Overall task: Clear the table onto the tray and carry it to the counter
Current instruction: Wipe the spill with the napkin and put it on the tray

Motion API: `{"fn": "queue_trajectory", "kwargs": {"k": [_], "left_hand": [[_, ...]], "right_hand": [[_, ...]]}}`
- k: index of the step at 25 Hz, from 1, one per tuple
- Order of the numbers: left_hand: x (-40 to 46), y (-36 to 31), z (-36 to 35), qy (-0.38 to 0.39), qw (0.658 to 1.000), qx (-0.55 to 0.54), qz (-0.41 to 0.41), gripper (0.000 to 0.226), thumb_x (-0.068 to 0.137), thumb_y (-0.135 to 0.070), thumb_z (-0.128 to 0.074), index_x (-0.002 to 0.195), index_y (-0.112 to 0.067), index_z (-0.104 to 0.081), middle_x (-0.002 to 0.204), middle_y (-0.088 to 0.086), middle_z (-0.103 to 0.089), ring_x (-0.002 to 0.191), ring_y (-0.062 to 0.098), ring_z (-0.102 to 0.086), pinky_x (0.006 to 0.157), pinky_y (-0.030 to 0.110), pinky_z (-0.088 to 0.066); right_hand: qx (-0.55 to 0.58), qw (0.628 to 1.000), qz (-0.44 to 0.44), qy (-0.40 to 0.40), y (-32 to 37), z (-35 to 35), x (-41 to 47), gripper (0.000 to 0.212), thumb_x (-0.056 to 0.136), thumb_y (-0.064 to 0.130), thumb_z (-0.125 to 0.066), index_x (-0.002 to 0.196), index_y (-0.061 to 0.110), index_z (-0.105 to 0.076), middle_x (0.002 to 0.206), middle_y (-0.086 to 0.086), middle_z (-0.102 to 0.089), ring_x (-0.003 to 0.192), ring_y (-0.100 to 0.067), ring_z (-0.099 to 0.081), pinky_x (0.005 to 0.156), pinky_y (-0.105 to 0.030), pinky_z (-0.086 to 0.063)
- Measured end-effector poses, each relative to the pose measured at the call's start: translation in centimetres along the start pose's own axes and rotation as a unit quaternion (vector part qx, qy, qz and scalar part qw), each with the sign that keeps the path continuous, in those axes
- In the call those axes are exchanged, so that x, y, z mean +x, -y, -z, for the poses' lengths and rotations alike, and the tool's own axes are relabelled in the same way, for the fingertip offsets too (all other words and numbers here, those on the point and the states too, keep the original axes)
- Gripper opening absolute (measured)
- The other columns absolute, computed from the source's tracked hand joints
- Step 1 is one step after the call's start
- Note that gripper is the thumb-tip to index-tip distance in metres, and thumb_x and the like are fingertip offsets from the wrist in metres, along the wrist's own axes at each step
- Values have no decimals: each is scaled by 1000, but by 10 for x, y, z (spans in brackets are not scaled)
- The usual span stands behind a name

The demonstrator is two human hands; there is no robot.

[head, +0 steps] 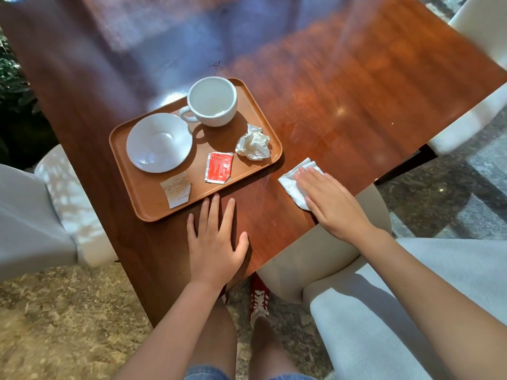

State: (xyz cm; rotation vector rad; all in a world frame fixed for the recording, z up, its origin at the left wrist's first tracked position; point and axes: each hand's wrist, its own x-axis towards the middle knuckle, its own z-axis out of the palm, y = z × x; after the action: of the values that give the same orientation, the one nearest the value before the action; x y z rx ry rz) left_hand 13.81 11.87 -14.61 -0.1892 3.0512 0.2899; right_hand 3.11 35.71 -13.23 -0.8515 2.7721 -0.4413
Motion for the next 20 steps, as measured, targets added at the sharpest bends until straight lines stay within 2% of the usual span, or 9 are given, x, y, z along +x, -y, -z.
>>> {"fn": "queue_trajectory", "kwargs": {"k": [3,7,12,16,18,20], "left_hand": [[1,0,-1,-5,1000,4,-1,66,82,-47,-41,143,-22,-31,150,12,-33,140,28,-23,110,52,-15],[0,0,-1,-5,1000,3,1,66,82,-47,-40,143,-23,-30,150,11,-33,141,28,-22,111,52,-16],[0,1,-2,-7,1000,2,-1,65,83,-48,-40,143,-23,-30,150,11,-33,140,28,-22,110,52,-16],[0,1,-1,-9,1000,8,-4,65,83,-47,-40,142,-23,-30,150,11,-32,140,28,-23,111,51,-15],[1,1,-1,-7,1000,6,-3,65,83,-47,-39,143,-23,-30,150,11,-32,140,28,-22,111,51,-15],[0,1,-1,-9,1000,7,-5,65,83,-47,-39,143,-23,-30,150,11,-32,140,28,-22,111,52,-16]], "right_hand": [[-18,1000,4,1,2,-9,0,48,99,19,-38,144,15,-23,154,-6,-24,143,-22,-15,116,-39,-14],[56,998,-6,-34,6,-15,0,46,97,7,-42,141,11,-30,151,-8,-32,141,-21,-19,116,-36,-15],[100,991,69,-64,25,-24,-32,58,73,-22,-59,127,0,-51,134,-18,-52,130,-29,-38,108,-44,-34],[57,990,98,-78,31,-21,-48,59,59,-28,-68,111,-2,-64,118,-19,-65,110,-35,-60,92,-50,-49],[35,987,127,-88,33,-14,-48,53,58,-27,-70,104,-2,-68,111,-18,-69,103,-32,-65,86,-44,-55],[23,985,128,-117,32,-5,-48,51,60,-27,-65,104,-2,-68,111,-18,-69,101,-33,-66,91,-30,-51]]}}
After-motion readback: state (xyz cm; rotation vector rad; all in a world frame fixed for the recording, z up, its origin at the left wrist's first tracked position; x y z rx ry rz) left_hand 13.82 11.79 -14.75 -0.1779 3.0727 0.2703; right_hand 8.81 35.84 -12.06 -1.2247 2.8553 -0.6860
